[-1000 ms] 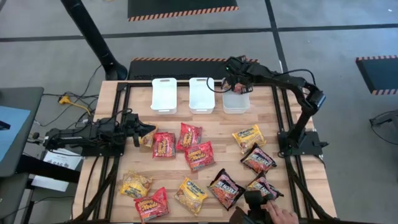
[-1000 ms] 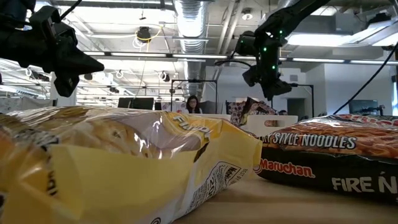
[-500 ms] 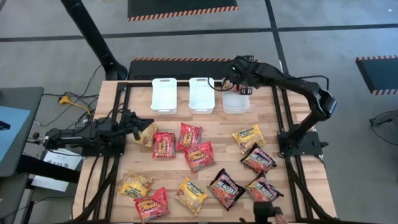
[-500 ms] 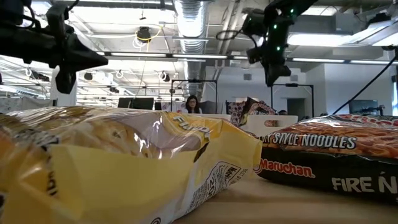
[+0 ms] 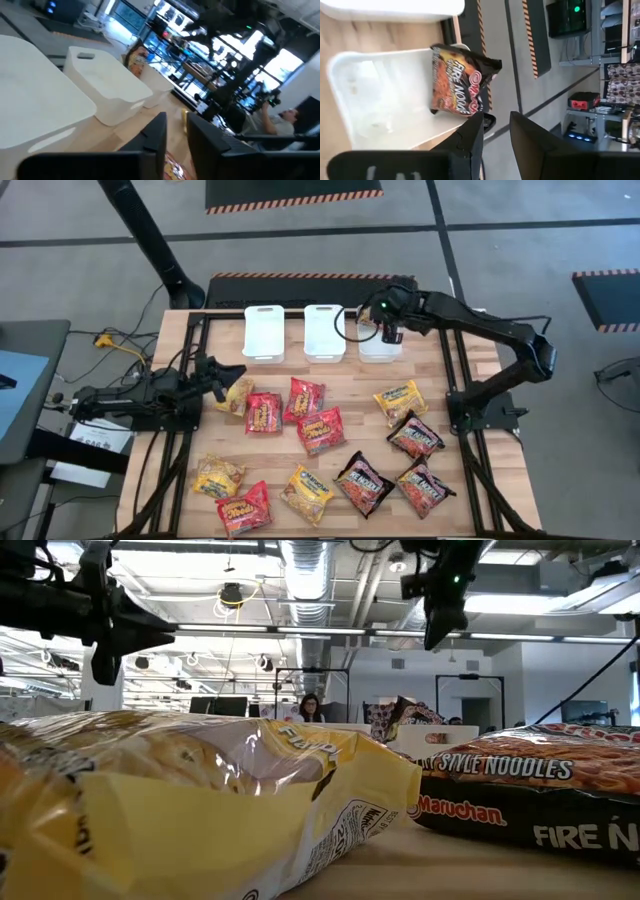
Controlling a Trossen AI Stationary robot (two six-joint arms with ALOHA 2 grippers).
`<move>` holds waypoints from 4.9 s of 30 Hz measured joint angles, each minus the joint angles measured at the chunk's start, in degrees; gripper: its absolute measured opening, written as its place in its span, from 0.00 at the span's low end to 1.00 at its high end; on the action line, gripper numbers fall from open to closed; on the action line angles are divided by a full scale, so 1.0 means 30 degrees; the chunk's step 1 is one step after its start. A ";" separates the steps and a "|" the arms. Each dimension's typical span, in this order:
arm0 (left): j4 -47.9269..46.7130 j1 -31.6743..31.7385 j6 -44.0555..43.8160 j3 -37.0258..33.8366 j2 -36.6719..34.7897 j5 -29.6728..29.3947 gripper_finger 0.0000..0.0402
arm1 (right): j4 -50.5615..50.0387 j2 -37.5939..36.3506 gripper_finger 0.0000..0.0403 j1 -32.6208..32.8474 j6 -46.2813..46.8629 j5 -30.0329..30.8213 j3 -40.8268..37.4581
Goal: Sort Maruchan noodles
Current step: Put the orange noodle pack into the left white bin
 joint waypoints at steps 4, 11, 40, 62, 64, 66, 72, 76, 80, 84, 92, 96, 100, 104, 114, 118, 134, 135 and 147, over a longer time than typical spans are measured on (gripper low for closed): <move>0.0174 0.0006 -0.1186 0.0000 0.0000 -0.2113 0.29 | -0.0284 -0.0770 0.30 0.1113 0.1489 0.0045 0.0000; 0.3272 0.0004 -0.1756 0.0032 0.0000 -0.1571 0.34 | -0.0256 -0.1914 0.30 0.2750 0.2732 0.0069 0.0000; -0.7926 -0.0003 -0.2623 1.2516 1.3120 0.5426 0.34 | -0.0929 -0.2554 0.30 0.3741 0.4563 0.0117 0.0000; -0.8664 -0.0010 -0.4505 1.2954 1.9907 0.9409 0.37 | -0.1349 -0.2547 0.30 0.3741 0.6501 -0.0002 0.0000; -0.8838 -0.0025 -0.4503 1.2954 2.0319 0.9440 0.37 | -0.1349 -0.2545 0.30 0.3741 0.6686 -0.0007 0.0000; -0.9161 -0.0078 -0.4520 1.2954 2.0684 0.9448 0.37 | -0.1349 -0.2540 0.30 0.3741 0.6719 -0.0015 0.0000; -0.9901 -0.0417 -0.4661 1.2954 2.1513 0.9426 0.37 | -0.1349 -0.2498 0.30 0.3741 0.6719 -0.0022 -0.0003; -1.0645 -0.0425 -0.5687 1.2954 2.1504 0.8603 0.37 | -0.1340 -0.2489 0.30 0.3741 0.6719 -0.0028 -0.0007; -1.1433 -0.0416 -0.6432 1.2954 2.1500 0.7998 0.37 | -0.1327 -0.2489 0.30 0.3741 0.6735 -0.0036 -0.0007; -1.2751 -0.0498 -0.8495 1.2954 2.1500 0.8155 0.37 | -0.1331 -0.2489 0.30 0.3741 0.7557 -0.0050 -0.0007; -1.4964 -0.1270 -1.2275 1.2954 2.1500 0.9199 0.37 | -0.1329 -0.2489 0.30 0.3741 0.8016 -0.0058 -0.0007; -1.5882 -0.1886 -1.3529 1.2954 2.1500 0.9447 0.37 | -0.1327 -0.2489 0.30 0.3741 0.8016 -0.0058 -0.0007; -1.5927 -0.2224 -1.4568 1.2947 2.1500 0.9426 0.37 | -0.1320 -0.2492 0.30 0.3741 0.8023 -0.0058 -0.0007; -1.5924 -0.2341 -1.5321 1.2947 2.1556 0.9375 0.37 | -0.1320 -0.2496 0.30 0.3741 0.8023 -0.0058 -0.0007; -1.5416 -0.2341 -1.5646 1.2938 2.3234 0.9054 0.37 | -0.1249 -0.2496 0.30 0.3741 0.8023 -0.0058 -0.0015; -1.4226 -0.2339 -1.5807 1.2932 2.4012 0.9241 0.37 | -0.1247 -0.2496 0.30 0.3741 0.8016 -0.0058 -0.0015; -1.2628 -0.2327 -1.6156 1.3045 2.7559 0.9389 0.37 | -0.1204 -0.2503 0.30 0.3741 0.8011 -0.0058 -0.0015; -1.2412 -0.2327 -1.6041 1.3043 2.7700 0.9383 0.37 | -0.1196 -0.2503 0.30 0.3741 0.8009 -0.0058 -0.0015; -1.1286 -0.2332 -1.5059 1.2983 2.7970 0.9153 0.15 | -0.1076 -0.2503 0.30 0.3741 0.8009 -0.0054 -0.0015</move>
